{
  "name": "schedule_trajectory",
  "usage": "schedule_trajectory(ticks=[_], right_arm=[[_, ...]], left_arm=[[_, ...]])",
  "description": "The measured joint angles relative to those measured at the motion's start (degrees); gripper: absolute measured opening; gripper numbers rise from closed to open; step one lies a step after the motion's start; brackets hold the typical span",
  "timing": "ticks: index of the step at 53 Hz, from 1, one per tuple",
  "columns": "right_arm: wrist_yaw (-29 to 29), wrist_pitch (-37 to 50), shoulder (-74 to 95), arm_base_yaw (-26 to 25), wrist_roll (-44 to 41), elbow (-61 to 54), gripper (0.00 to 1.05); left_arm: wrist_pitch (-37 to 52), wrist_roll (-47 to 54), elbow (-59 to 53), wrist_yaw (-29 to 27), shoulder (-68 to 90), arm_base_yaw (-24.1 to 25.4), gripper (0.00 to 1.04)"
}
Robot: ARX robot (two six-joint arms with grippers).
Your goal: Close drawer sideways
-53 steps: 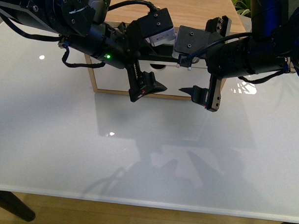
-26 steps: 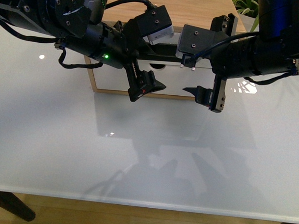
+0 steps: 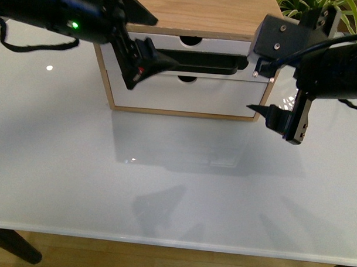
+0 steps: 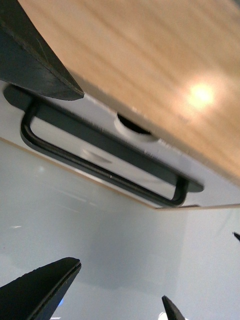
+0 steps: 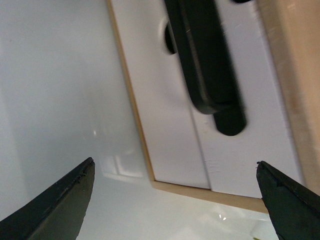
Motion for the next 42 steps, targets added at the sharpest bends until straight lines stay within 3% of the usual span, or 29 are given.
schedule_trajectory(ticks=[9, 17, 23, 24, 26, 28, 29, 33, 42], right_arm=[[0.55, 9.29, -10.05, -2.08, 9.09, -9.55, 0.96], [6.93, 20.94, -19.85, -5.40, 24.65, -20.31, 0.96], [12.48, 23.63, -29.53, -7.34, 41.20, -28.04, 0.96], [15.74, 26.77, -29.94, -7.15, 44.68, -29.46, 0.92], [20.96, 33.57, -30.56, -7.06, 51.39, -31.89, 0.83], [22.71, 37.35, -31.65, -7.17, 57.66, -34.51, 0.73], [22.97, 37.62, -32.22, -7.23, 59.10, -35.28, 0.70], [22.69, 37.70, -35.50, -7.58, 62.90, -38.51, 0.54], [19.10, 40.11, -39.12, -10.21, 65.16, -43.93, 0.26]], left_arm=[[12.76, -12.87, -10.49, -2.29, -12.17, 5.68, 0.96], [22.51, -29.31, -20.37, -3.85, -23.41, 11.41, 0.96], [25.51, -43.28, -28.76, -5.22, -33.35, 16.92, 0.96], [25.79, -44.76, -30.34, -7.39, -35.04, 17.70, 0.95], [28.48, -44.50, -34.03, -17.92, -38.10, 18.08, 0.87], [30.42, -43.43, -38.73, -26.34, -42.12, 19.06, 0.76], [30.82, -43.17, -40.22, -27.78, -43.28, 19.52, 0.73], [31.58, -42.82, -45.99, -30.84, -47.34, 20.41, 0.57], [31.98, -42.42, -52.54, -31.56, -52.81, 18.80, 0.28]])
